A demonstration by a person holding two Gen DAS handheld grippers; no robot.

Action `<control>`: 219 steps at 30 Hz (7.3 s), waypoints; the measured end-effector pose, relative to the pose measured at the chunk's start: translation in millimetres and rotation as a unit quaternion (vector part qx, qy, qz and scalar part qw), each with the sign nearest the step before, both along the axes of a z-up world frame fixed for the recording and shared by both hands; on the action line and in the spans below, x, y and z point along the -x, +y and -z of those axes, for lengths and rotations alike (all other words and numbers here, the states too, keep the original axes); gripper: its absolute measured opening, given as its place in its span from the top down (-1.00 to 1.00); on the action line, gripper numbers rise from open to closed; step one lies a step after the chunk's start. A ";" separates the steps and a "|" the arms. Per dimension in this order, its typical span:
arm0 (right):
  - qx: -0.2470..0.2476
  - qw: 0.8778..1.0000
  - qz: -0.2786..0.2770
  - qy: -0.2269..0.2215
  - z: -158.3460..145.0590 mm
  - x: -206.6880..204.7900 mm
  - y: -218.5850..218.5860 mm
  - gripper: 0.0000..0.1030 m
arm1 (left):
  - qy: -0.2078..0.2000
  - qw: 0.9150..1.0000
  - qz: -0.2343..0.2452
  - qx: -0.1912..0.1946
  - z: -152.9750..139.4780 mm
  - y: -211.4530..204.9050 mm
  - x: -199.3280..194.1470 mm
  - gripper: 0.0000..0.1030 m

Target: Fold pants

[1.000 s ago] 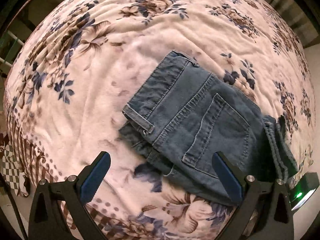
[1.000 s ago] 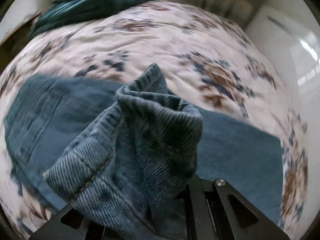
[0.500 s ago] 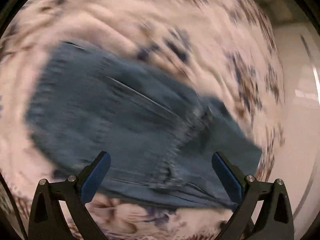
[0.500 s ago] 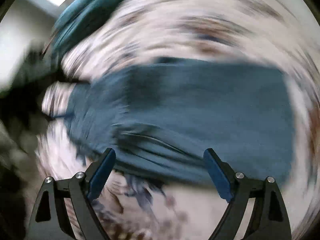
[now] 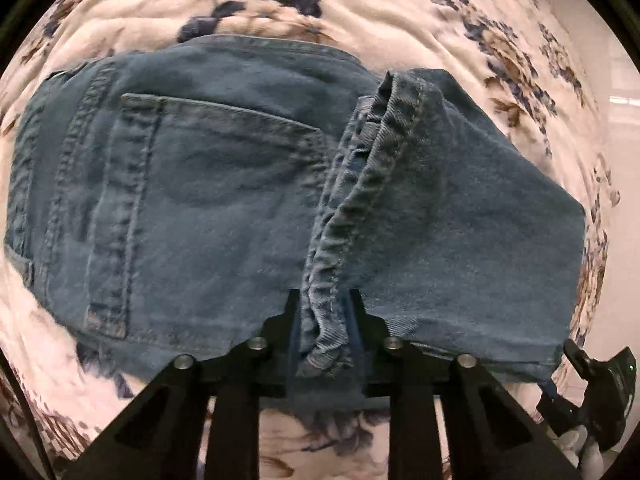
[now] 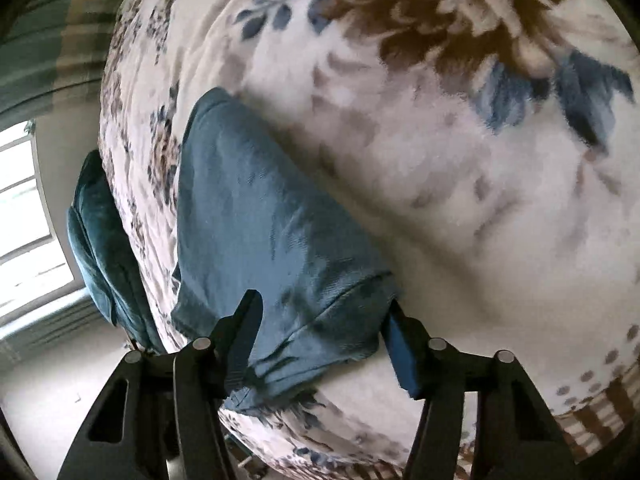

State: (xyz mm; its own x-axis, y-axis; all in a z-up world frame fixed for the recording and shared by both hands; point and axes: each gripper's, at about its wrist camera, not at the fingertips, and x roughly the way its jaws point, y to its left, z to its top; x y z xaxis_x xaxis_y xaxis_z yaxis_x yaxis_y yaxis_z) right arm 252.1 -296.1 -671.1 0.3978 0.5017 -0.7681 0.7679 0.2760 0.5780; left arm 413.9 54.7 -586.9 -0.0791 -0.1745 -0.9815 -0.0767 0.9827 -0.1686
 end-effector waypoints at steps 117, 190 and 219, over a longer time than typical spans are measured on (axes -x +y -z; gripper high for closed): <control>0.274 0.852 -0.444 -0.052 -80.9 -197.6 278.4 -0.69 | -0.141 0.887 -0.420 0.128 11.1 232.4 53.5 -0.99; -0.011 0.989 -0.132 0.072 12.3 -30.5 146.7 -0.14 | -0.056 0.876 -0.444 0.181 6.4 220.8 98.5 -0.35; 0.022 0.969 -0.241 0.050 18.3 -62.5 114.1 0.66 | -0.223 0.866 -0.398 0.206 1.0 202.5 41.5 0.07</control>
State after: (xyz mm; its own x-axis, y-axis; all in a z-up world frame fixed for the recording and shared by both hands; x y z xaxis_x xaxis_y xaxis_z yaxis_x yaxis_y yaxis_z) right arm 314.6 -182.0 -689.4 0.0480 0.5770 -0.8154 0.5955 0.6389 0.4871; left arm 372.3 257.2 -587.9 0.5976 -0.3431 -0.7247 -0.5384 0.4980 -0.6798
